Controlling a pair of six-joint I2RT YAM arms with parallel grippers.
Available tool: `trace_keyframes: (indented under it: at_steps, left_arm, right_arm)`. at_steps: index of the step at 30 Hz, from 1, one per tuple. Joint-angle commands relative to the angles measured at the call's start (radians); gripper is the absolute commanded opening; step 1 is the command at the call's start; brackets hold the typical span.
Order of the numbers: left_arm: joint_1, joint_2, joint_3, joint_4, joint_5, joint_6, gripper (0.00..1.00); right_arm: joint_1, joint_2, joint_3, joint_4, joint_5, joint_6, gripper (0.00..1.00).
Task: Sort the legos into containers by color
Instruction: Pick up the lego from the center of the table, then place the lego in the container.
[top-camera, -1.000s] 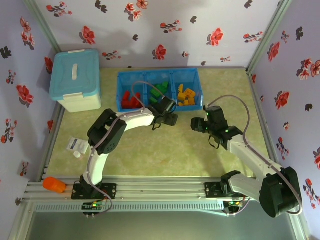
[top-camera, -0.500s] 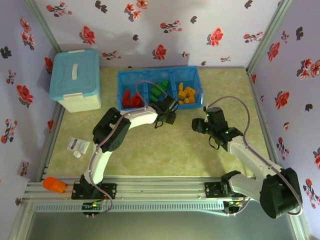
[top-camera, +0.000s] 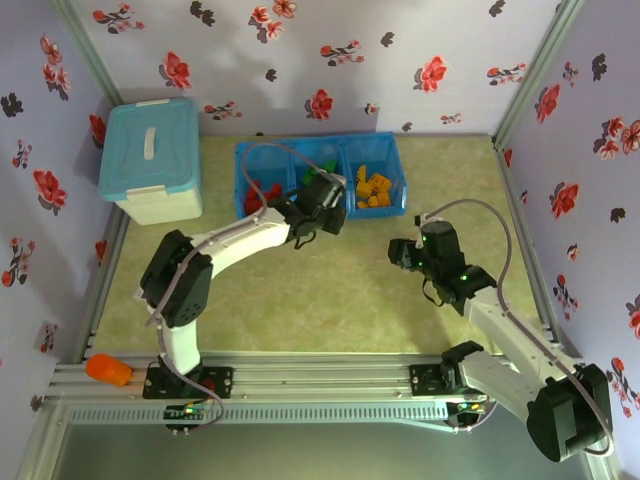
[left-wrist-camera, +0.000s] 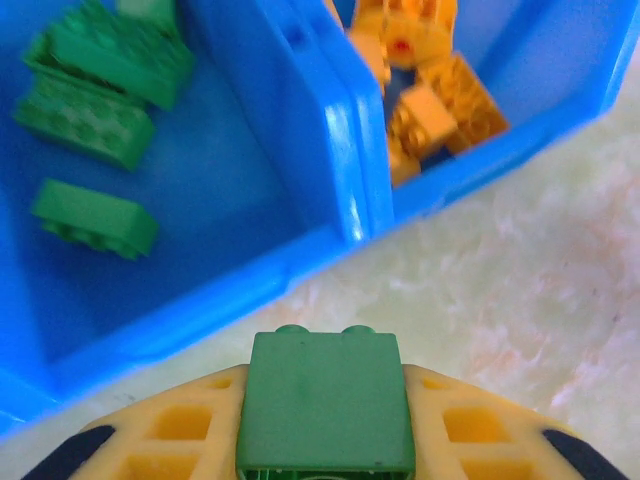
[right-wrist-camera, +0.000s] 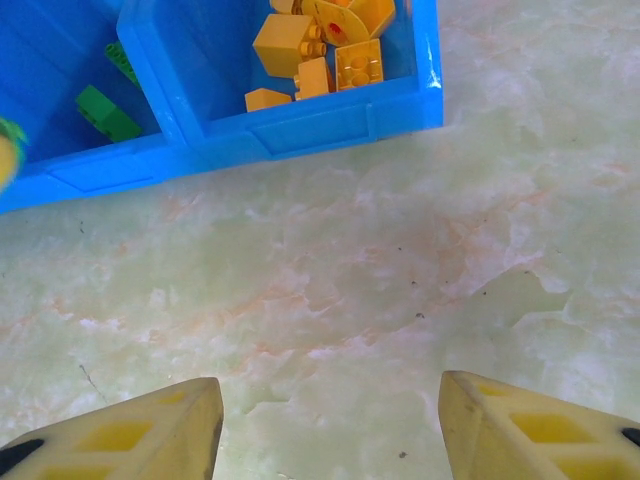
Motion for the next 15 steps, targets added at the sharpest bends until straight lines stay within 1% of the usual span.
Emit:
trace_keyframes:
  at_steps: [1,8,10,11,12,13,14,15]
  left_arm:
    - [0.039,0.014,0.040,-0.041,-0.022,0.023,0.23]
    - [0.110,0.116,0.197,-0.099,-0.006,0.043,0.24]
    - [0.126,0.148,0.246,-0.111,-0.001,0.051,0.27]
    - [0.132,0.166,0.274,-0.126,0.000,0.052,0.35]
    - [0.139,0.188,0.313,-0.158,-0.001,0.049,0.62]
    - [0.145,0.208,0.358,-0.207,0.004,0.046,0.81]
    - [0.148,0.225,0.404,-0.250,0.012,0.049,0.84]
    - [0.147,0.234,0.444,-0.295,0.007,0.052,0.85]
  right_arm:
    - [-0.006,-0.030,-0.013,-0.043,0.004,0.026,0.59]
    - [-0.006,-0.103,-0.041,-0.072,-0.026,0.045,0.59]
    - [-0.005,-0.124,-0.045,-0.085,-0.031,0.045,0.59]
    - [-0.006,-0.133,-0.046,-0.092,-0.032,0.044,0.60]
    - [-0.006,-0.141,-0.045,-0.100,-0.031,0.045,0.60]
    - [-0.006,-0.152,-0.043,-0.110,-0.028,0.044,0.60]
    - [-0.006,-0.161,-0.041,-0.118,-0.027,0.044,0.60]
    - [-0.005,-0.169,-0.039,-0.126,-0.025,0.043,0.61]
